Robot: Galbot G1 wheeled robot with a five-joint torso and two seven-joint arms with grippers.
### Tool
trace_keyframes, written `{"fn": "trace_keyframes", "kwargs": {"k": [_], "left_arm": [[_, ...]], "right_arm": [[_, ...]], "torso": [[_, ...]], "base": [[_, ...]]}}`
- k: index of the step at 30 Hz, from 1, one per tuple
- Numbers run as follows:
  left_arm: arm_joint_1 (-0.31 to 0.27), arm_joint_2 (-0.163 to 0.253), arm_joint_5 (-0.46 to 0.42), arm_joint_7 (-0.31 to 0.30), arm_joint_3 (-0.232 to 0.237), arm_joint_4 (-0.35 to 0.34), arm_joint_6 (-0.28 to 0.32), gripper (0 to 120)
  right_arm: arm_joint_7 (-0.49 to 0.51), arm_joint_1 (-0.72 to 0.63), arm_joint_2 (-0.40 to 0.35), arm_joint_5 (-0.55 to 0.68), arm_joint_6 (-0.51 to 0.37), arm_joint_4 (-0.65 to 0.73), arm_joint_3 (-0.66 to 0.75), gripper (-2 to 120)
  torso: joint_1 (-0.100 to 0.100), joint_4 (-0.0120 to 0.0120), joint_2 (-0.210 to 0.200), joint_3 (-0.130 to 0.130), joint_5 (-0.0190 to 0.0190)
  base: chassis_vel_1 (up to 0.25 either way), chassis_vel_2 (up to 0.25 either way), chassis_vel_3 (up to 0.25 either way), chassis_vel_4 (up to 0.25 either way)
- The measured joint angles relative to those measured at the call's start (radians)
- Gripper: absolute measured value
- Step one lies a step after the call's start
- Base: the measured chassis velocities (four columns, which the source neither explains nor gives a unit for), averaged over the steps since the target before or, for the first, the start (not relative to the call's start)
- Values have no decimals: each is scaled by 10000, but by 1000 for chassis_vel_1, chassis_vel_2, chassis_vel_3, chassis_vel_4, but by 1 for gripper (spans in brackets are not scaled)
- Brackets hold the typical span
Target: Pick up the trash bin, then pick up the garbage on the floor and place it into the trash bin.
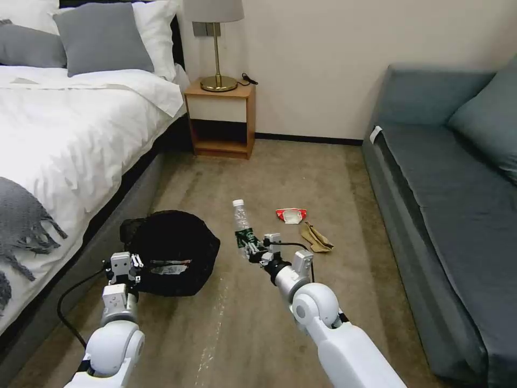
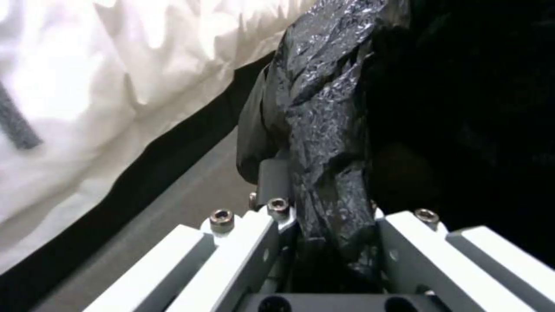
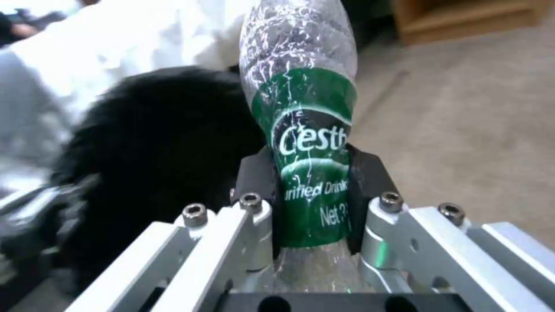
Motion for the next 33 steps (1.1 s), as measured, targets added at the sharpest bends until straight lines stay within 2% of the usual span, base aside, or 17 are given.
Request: {"fn": "trace_keyframes", "kwargs": {"k": [3,13,20,33], "left_arm": [[-70,-74,54,-15,164,-91,118,3],[-334,-261,127,-71,391,-187,328,3],[-464,-402,123,-78,634,-186,394,3],[-767,-368,77,-33,812,35,463,3]], "right_arm": [[-569,287,-148,256,2,-247,-314,17],[-974,870,-165,658,42,-772,-1063,17],[-984,1427,63,589,264,-1725,-1585,17],[-636,2316,526,199,677,-3310,-1869,17]], "torso": [[0,0,0,0,0],[1,0,0,0,1],[0,0,0,1,0],[1,0,-1,2,0]], "base": [[0,0,0,0],[0,0,0,0],[0,0,0,0],[0,0,0,0]]}}
